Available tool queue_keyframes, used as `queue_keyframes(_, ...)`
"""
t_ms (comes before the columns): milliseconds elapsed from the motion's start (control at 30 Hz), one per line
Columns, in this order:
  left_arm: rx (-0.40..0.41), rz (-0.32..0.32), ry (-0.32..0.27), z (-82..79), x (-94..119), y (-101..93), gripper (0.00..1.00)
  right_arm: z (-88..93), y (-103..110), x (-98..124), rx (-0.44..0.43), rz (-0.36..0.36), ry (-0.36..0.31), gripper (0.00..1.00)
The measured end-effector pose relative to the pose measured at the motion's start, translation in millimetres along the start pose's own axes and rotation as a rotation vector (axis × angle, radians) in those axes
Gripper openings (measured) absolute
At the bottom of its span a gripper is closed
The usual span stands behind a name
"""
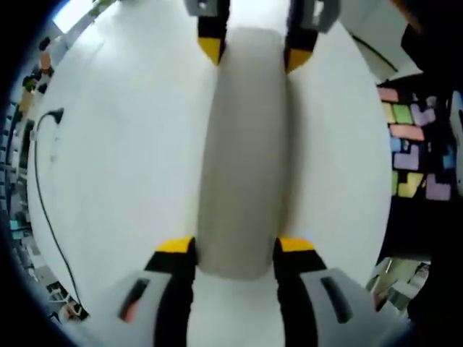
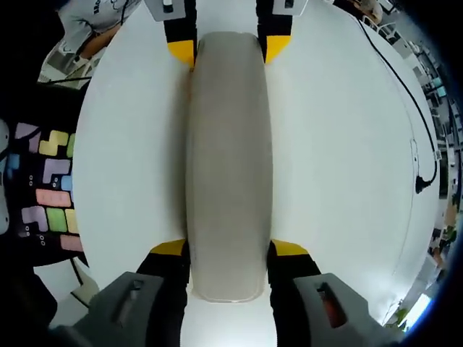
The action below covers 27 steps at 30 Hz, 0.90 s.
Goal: Arrange the utensils inside the cutlery case until each visible utensil rests in its matching compartment.
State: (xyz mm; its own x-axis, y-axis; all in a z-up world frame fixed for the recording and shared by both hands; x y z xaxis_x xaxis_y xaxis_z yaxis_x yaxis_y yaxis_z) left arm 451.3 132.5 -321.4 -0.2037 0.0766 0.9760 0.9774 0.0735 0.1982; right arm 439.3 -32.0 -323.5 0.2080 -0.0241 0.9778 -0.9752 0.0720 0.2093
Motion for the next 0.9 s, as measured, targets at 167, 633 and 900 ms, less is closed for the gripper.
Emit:
queue_keyframes(167,0.011,0.002,-0.042,2.8,0.5,-0.4,0.46,1.6,0.1,0.2,-0.007,0.003,0.012,0.45)
queue_keyframes(633,0.034,0.083,-0.141,13.4,2.2,-5.5,0.80,7.5,0.0,17.8,0.100,0.019,-0.278,0.74)
queue_keyframes(900,0.078,0.041,-0.245,20.0,15.5,-2.5,1.00,28.8,-10.2,25.5,0.032,0.115,-0.479,0.81)
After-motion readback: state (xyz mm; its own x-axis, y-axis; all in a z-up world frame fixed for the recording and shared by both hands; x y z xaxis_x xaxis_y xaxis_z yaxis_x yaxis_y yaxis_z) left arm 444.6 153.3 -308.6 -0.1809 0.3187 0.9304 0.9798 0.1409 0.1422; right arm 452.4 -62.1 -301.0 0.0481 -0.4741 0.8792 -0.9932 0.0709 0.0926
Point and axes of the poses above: the point that each gripper's makers call its tool centre point, and the gripper's own axes: x roughly backward along the fingers, y roughly to its left, z roughly out of its underside, the point moved 6 cm from there along x, roughly backward along the fingers, and after that the axes turned 12 degrees about -z, right-handed, at the moved point
